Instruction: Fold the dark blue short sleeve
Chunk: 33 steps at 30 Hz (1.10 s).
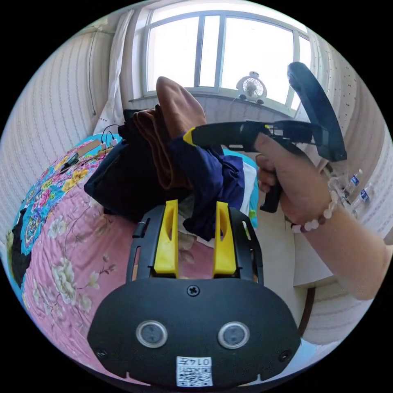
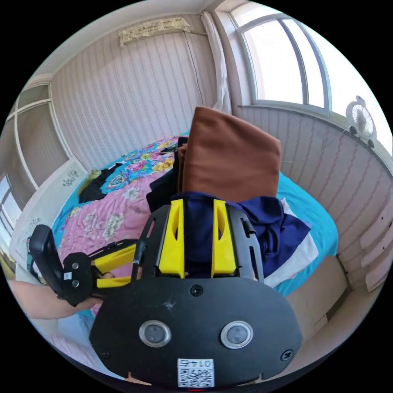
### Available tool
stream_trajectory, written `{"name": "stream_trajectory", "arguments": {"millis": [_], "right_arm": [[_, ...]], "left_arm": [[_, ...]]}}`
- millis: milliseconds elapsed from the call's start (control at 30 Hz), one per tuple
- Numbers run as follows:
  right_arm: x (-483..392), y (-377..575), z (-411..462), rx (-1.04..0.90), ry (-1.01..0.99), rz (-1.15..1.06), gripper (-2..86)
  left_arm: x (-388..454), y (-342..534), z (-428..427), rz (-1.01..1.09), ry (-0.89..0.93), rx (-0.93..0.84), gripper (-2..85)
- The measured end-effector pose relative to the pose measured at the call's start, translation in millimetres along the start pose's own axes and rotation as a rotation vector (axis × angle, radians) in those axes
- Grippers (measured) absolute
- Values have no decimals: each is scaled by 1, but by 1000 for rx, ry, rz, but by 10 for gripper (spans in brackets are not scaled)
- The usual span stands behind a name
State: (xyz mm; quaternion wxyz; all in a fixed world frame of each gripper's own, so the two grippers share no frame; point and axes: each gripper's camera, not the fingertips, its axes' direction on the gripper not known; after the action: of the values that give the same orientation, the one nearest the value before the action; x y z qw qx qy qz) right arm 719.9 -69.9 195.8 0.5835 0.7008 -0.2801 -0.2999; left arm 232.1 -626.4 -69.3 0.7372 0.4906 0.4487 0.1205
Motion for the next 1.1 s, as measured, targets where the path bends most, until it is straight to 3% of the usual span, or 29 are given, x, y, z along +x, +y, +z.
{"name": "stream_trajectory", "arguments": {"millis": [167, 433, 567, 800, 967, 1100], "right_arm": [[26, -3, -50, 0, -190, 0, 16], [36, 40, -183, 136, -330, -21, 0], [1, 66, -210, 81, -622, -26, -1], [-142, 69, -218, -68, -965, -259, -2], [-216, 29, -240, -46, -1060, -359, -2], [-285, -47, -301, 110, -1190, -476, -2]], "left_arm": [[7, -27, 49, 31, -58, -55, 105], [14, -5, 26, 39, 149, 14, -2], [9, 63, -37, 90, 112, 106, -7], [-41, 189, -159, -115, -61, 174, -9], [-93, 210, -263, -200, -286, 263, -10], [-133, 175, -377, -143, -465, 435, -10]]}}
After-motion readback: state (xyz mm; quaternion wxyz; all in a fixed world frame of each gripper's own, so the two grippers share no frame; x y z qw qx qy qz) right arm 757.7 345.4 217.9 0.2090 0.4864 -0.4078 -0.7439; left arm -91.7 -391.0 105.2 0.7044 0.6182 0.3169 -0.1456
